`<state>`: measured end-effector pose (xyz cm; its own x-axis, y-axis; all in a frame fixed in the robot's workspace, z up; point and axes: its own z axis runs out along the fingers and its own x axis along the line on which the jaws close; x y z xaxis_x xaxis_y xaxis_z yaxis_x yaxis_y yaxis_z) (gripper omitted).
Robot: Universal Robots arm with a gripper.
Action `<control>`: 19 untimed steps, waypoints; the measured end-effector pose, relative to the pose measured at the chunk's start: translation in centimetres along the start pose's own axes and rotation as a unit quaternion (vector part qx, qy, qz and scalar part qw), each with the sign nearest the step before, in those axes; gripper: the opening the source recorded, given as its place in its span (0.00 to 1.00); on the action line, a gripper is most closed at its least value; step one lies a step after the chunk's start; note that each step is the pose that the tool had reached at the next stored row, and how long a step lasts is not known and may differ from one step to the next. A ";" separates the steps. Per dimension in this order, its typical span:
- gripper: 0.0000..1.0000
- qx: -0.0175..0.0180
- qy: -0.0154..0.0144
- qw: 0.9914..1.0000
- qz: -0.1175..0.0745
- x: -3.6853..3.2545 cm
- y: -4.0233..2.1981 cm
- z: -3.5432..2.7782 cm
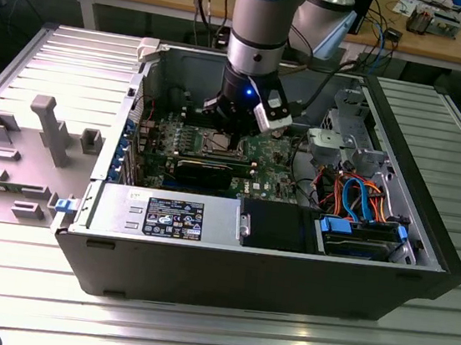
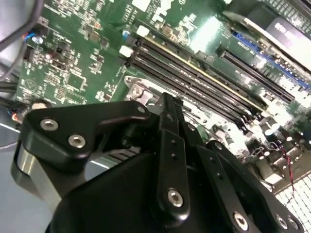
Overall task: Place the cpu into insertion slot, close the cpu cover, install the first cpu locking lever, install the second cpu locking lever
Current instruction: 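Install the second cpu locking lever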
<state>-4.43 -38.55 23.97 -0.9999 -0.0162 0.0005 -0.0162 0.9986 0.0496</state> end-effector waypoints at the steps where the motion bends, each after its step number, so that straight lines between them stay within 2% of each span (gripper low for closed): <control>1: 0.11 0.000 0.000 1.000 0.000 0.29 -0.01 0.07; 3: 0.11 -0.002 0.001 1.000 0.000 0.97 -0.05 0.18; 4: 0.11 -0.005 0.001 1.000 0.000 1.53 -0.13 0.24; 5: 0.11 -0.007 0.002 1.000 0.000 1.70 -0.18 0.30; 19: 0.11 -0.008 0.002 1.000 0.000 1.75 -0.18 0.31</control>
<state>-6.17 -38.74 23.65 -0.9999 -0.0164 0.0038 -0.0161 0.9978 0.0649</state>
